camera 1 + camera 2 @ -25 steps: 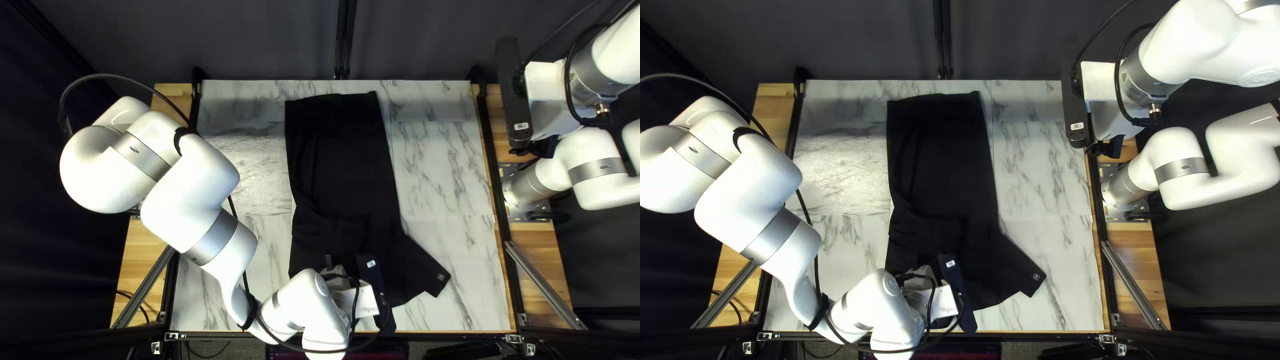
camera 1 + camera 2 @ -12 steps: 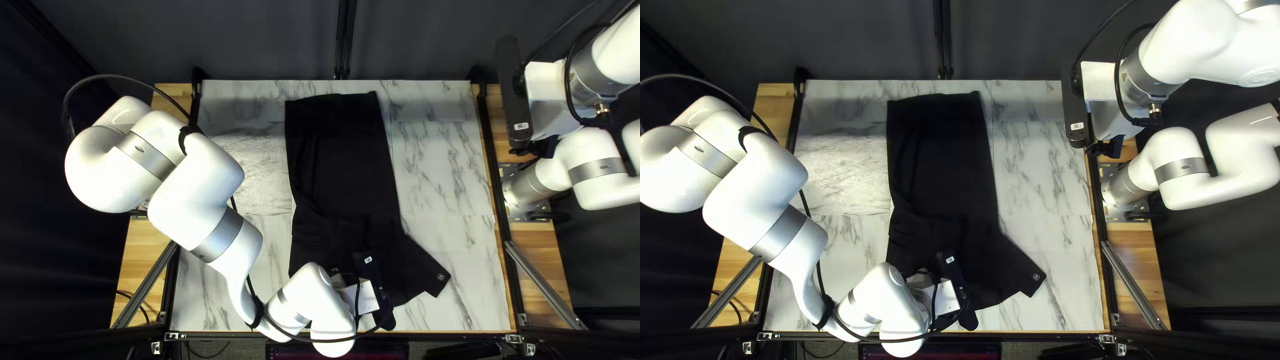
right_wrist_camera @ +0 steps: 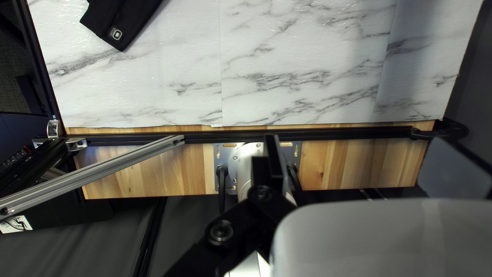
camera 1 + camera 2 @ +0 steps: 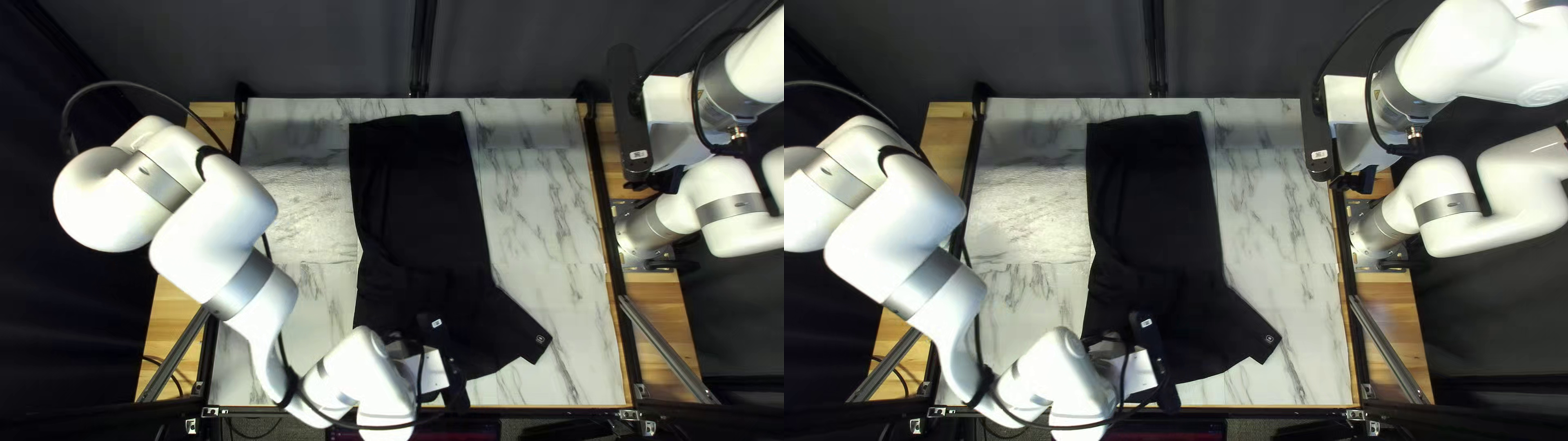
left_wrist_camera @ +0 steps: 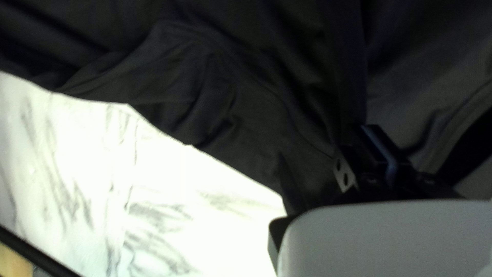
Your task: Fold t-shirt
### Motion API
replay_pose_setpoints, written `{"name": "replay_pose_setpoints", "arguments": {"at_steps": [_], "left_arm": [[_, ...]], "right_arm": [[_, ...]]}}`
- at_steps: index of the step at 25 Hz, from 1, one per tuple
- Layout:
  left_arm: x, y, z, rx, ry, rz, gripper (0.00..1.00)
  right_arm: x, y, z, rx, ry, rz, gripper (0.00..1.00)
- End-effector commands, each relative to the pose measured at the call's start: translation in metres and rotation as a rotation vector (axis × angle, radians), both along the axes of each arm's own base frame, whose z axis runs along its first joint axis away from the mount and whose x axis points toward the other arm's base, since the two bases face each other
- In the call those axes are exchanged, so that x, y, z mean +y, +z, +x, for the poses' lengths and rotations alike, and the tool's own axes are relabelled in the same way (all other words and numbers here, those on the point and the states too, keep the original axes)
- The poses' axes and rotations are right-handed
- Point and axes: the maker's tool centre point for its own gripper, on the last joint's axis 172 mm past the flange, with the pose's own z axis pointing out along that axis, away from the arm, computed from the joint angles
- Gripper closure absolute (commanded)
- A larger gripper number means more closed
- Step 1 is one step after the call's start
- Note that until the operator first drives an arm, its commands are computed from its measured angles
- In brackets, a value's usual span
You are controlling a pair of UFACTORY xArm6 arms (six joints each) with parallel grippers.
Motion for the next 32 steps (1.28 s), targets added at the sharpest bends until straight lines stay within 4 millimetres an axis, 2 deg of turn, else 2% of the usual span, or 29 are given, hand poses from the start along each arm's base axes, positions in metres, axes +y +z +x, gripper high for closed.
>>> {"name": "replay_pose_setpoints", "arguments": {"at_steps": [1, 2, 3, 6, 10, 15, 20, 25, 27, 28, 29, 32], "left_arm": [[-0.015, -0.004, 0.000, -0.008, -0.002, 0.006, 1.00], [-0.017, -0.007, 0.002, -0.007, -0.004, 0.004, 0.28], [-0.018, -0.010, 0.004, -0.001, -0.007, 0.001, 0.00], [-0.016, -0.012, 0.011, 0.018, -0.006, -0.001, 0.00], [-0.012, 0.004, 0.043, 0.011, -0.007, 0.017, 0.00], [0.019, -0.008, 0.074, 0.005, -0.017, -0.007, 0.00], [0.044, -0.037, 0.077, 0.015, -0.030, -0.094, 0.00], [0.045, -0.045, 0.067, 0.027, -0.060, -0.180, 0.00], [0.045, -0.050, 0.066, 0.034, -0.071, -0.205, 0.22], [0.045, -0.051, 0.066, 0.035, -0.074, -0.212, 0.66], [0.046, -0.052, 0.066, 0.039, -0.078, -0.220, 1.00], [0.044, -0.052, 0.065, 0.045, -0.086, -0.236, 1.00]], "right_arm": [[0.000, 0.000, 0.000, 0.000, 0.000, 0.000, 0.00], [0.000, 0.000, 0.000, 0.000, 0.000, 0.000, 0.00], [0.000, 0.000, 0.000, 0.000, 0.000, 0.000, 0.00], [0.000, 0.000, 0.000, 0.000, 0.000, 0.000, 0.00], [0.000, 0.000, 0.000, 0.000, 0.000, 0.000, 0.00], [0.000, 0.000, 0.000, 0.000, 0.000, 0.000, 0.00], [0.000, 0.000, 0.000, 0.000, 0.000, 0.000, 0.00], [0.000, 0.000, 0.000, 0.000, 0.000, 0.000, 0.00], [0.000, 0.000, 0.000, 0.000, 0.000, 0.000, 0.00], [0.000, 0.000, 0.000, 0.000, 0.000, 0.000, 0.00], [0.000, 0.000, 0.000, 0.000, 0.000, 0.000, 0.00], [0.000, 0.000, 0.000, 0.000, 0.000, 0.000, 0.00]]}}
